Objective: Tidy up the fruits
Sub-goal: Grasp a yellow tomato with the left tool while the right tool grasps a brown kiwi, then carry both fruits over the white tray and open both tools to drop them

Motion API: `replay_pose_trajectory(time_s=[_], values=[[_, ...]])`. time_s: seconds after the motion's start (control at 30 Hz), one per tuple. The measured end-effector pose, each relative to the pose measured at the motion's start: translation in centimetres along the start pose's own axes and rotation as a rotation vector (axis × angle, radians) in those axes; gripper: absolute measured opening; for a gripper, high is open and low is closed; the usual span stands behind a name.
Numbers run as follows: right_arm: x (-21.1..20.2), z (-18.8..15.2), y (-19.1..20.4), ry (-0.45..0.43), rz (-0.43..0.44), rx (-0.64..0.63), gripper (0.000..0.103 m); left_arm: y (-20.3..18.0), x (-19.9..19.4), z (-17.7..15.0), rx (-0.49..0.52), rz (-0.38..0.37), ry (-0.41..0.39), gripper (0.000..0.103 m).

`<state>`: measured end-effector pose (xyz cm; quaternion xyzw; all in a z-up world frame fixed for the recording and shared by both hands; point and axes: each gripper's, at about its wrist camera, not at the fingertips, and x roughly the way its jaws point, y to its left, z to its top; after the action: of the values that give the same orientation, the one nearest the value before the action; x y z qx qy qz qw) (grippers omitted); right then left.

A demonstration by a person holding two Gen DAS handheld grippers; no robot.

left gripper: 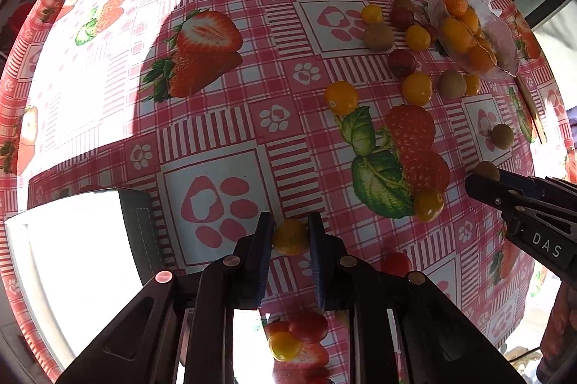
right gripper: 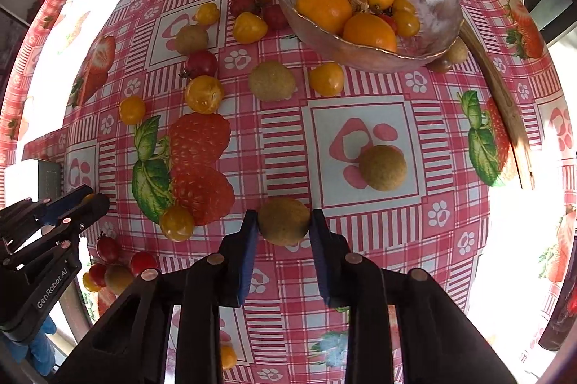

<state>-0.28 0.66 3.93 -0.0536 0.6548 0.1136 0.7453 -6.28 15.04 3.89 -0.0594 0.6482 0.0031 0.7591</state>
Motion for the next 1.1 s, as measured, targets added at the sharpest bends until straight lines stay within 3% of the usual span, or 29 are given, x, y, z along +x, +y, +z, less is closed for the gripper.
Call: replay_pose_trajectory(time_s=[0.33, 0.67, 1.1], values=[[-3.3, -1.1, 1.1, -0.014, 0.076, 0.026, 0.031, 1.9, -4.8, -1.8, -0.066, -0.06, -0.062, 0.021], [-6.1, -4.3, 2.0, -0.015, 0.104, -0.034, 0.031, 5.4, -7.8, -4.5, -0.124, -0.058, -0.115, 0.021], [-5.4, -3.8, 15.6, 0.012, 0.193, -0.194, 0.031, 15.0, -7.7, -9.1, -0.265, 0.056, -0.096, 0.021]])
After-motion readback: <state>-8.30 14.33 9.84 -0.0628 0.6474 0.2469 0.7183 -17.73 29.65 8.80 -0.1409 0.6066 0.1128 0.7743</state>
